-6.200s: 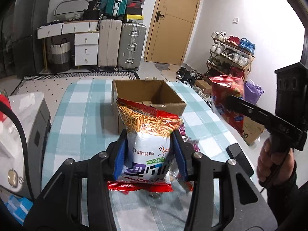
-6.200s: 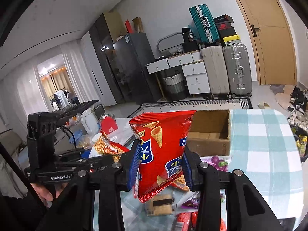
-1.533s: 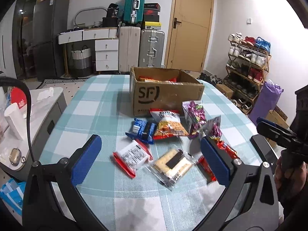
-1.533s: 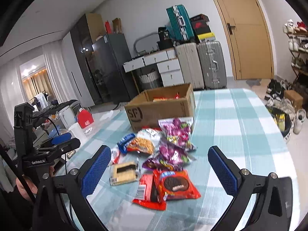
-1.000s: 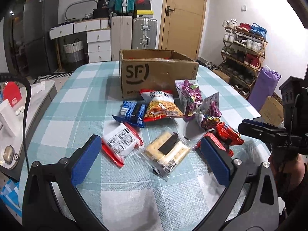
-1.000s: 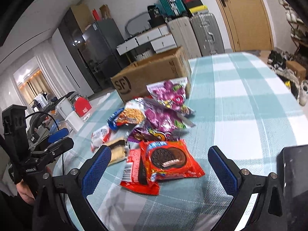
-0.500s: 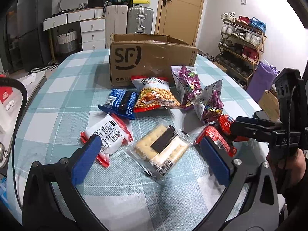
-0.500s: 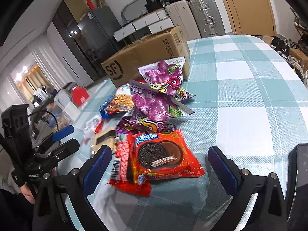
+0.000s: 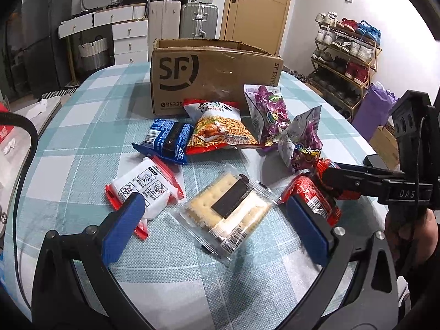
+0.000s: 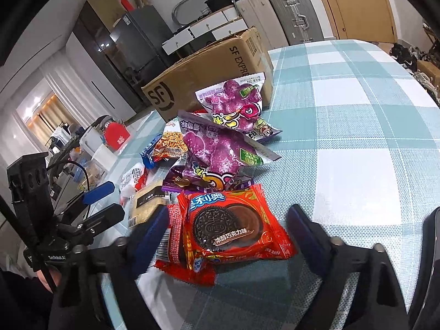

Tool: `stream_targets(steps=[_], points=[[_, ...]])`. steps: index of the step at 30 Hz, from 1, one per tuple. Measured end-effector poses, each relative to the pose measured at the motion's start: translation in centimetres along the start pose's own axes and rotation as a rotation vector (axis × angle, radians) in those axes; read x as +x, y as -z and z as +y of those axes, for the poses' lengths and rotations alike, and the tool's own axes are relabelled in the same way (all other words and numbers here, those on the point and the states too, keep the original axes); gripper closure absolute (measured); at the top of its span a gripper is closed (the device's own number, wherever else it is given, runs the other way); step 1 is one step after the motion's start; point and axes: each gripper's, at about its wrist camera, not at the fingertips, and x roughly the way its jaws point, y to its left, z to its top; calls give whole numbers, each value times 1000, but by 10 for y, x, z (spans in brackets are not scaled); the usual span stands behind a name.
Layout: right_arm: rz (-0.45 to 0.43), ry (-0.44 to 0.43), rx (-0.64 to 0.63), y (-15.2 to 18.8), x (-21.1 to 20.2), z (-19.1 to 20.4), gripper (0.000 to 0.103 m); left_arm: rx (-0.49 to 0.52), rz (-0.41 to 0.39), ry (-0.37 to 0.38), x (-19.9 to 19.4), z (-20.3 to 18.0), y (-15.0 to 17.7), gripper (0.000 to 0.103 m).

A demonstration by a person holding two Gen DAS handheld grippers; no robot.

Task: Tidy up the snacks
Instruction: 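Grasp the red Oreo pack with the right tool while the left tool grasps the white cracker pack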

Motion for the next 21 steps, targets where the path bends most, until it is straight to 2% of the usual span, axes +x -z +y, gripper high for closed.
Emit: stream_targets(steps=[2,5,6,21], points=[[2,2,-4,0,0,1,27,-2,2,-1,0,0,0,0],[9,8,-11,0,2,3,41,-6,4,-6,0,1,1,0],[15,3,-14,1,3,3,49,-7,3,-7,-1,1,1,0],[-25,33,-23,1,-4,6,52,-7,-22,-49,-13,7,-3,0]])
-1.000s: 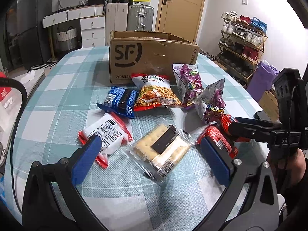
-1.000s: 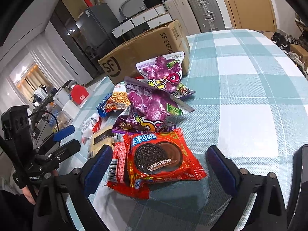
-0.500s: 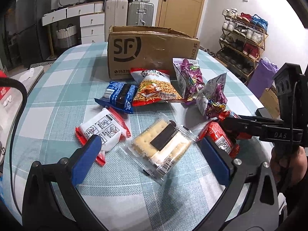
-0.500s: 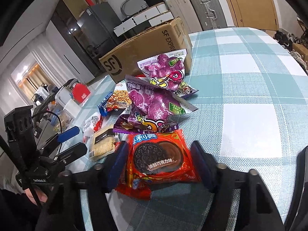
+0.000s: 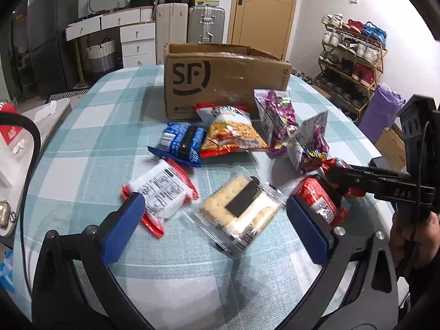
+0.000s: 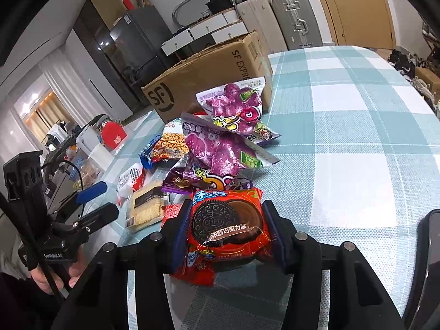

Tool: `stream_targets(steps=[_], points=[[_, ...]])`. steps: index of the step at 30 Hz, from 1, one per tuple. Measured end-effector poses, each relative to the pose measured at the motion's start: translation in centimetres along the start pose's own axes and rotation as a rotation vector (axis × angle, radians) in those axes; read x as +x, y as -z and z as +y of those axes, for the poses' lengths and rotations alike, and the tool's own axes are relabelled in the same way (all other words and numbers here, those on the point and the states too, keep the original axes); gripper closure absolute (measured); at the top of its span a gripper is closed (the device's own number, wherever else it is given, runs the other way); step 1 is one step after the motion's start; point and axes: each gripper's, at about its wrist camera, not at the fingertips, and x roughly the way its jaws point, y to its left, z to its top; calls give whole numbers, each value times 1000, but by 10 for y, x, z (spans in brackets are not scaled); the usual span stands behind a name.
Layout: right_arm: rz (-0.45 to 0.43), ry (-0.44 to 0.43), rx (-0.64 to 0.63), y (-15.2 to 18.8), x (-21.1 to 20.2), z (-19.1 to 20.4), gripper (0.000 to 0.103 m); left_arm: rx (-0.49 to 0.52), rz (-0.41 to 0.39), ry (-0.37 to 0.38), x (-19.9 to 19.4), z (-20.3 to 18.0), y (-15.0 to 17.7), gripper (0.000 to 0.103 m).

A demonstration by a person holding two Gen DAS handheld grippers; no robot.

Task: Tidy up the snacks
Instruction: 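Grasp the red Oreo pack with the right tool while the left tool grasps the white cracker pack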

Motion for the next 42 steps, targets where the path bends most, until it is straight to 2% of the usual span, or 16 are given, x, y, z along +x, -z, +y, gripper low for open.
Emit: stream_targets(steps=[6,10,17,20,24,28,33,36,42], points=[[-18,7,26,1,-5,-5,52,-26,-3,-40,-6,22,-6,0],[-24,13,18,1,-6,-4,52,-34,-33,-138,-17,50,-10,0],[-26,4,19,1,-6,-6,52,-167,42,-98,-12,100,-16,0],[-29,3,26,0,-6,-7,52,-236,95,-30,0,107,-14,0],[-30,1,37,0,-6,-9,52,-277,165,25,20,100,-12,1],[-35,-3,39,1,-7,-9,52,-256,185,-2,34,86,-11,0],[-32,-9,48,0,-6,-11,52,-264,224,6,50,74,-14,1],[-30,-12,62,1,-6,-13,52,-235,220,-44,56,67,-19,1],[-21,-17,66,0,-5,-13,52,-235,220,-83,64,62,-22,1]])
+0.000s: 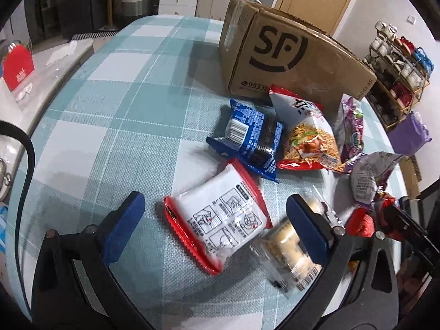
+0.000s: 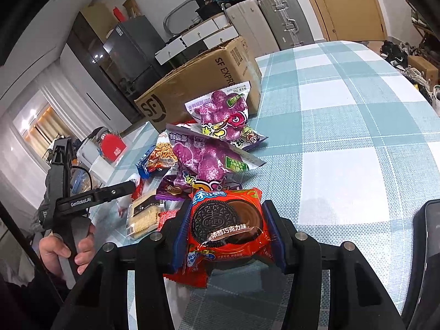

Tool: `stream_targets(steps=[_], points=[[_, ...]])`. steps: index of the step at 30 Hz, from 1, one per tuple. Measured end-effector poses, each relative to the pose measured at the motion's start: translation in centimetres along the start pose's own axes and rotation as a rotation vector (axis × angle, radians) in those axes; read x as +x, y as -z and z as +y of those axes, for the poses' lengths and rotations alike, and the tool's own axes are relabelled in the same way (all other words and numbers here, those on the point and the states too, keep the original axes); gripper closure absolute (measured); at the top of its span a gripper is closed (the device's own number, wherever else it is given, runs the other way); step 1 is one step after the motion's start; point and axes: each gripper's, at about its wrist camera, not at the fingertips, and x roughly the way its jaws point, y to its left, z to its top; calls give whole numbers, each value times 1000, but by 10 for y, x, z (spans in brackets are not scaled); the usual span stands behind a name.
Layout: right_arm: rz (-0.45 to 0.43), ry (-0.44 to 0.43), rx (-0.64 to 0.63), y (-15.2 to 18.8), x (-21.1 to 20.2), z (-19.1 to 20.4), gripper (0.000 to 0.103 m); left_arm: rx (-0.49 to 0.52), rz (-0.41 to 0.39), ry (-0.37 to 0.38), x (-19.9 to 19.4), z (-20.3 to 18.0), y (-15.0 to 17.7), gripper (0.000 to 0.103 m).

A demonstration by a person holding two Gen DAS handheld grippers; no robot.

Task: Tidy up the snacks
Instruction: 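Grasp the red Oreo pack with the right tool while the left tool grasps the white cracker pack, then lift both packs and carry them over the cardboard box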

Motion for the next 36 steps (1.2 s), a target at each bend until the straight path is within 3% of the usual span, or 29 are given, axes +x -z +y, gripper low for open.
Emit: stream_targets(steps=[5,11,13,18,21,27,36], points=[[1,3,8,0,0,-1,52,67,-1,-114,10,-7,0,1],[3,0,11,0,1,-2,52,108,-26,-104,8,-5,5,4],[2,-1,14,0,1,-2,52,128,-36,-102,6,-3,6,9],[4,-4,19,0,1,-3,52,125,-52,-103,-3,10,5,42],[4,-3,21,1,1,-3,52,120,-53,-83,-7,18,4,53],[-8,-3,28,1,-1,-4,52,90,-67,-69,-15,32,9,54],[-21,-3,33,1,-4,-6,52,133,-113,-75,-30,16,20,54]])
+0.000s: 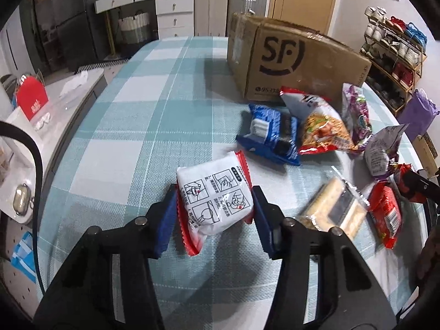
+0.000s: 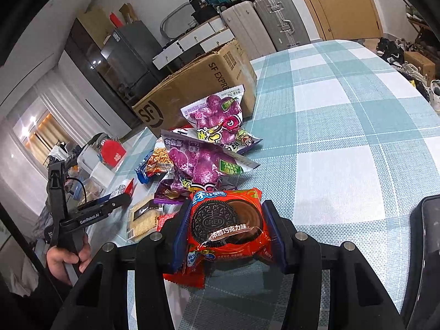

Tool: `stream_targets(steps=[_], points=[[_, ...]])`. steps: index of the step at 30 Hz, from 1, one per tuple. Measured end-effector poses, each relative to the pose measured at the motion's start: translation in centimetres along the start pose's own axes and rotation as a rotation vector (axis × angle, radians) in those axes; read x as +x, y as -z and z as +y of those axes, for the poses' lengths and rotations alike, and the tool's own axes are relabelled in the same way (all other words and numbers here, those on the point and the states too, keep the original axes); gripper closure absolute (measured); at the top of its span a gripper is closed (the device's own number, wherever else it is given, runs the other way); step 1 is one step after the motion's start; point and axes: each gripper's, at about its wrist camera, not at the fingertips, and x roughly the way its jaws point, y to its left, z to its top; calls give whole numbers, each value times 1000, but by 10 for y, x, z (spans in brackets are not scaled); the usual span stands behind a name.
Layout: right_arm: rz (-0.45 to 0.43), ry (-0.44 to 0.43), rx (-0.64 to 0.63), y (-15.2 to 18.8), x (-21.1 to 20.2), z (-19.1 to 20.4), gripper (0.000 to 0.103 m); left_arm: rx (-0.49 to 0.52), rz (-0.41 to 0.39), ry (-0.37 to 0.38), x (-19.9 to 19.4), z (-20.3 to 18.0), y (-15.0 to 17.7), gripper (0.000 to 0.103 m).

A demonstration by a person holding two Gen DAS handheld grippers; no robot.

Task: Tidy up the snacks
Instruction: 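Lift both packs and carry them over the cardboard box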

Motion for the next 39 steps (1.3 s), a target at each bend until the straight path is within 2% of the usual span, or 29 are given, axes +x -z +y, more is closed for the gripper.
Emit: stream_targets(steps=[3,12,15,19,27,32,39], points=[[-11,-3,5,0,-2,-1,52,16,-29,-12,-12,-5,-2,54],[-92,11,-40,2,-22,10,52,39,-76,29,-46,-15,-19,54],[-116,1,-45,-4,-33,17,52,20,-109,74,-60,-19,-32,54],[-183,-35,-61,-18,-55,34,52,51,-160,115,-79,-35,-46,54],[-285,-126,-87,-74,-92,77,52,126,-186,184,-101,-61,-80,54],[-319,-170,-92,-115,-105,97,52,170,-207,186,-117,-69,-104,54],[-352,-174,-177,-161,-109,128,52,218,-218,175,-126,-74,-140,54]])
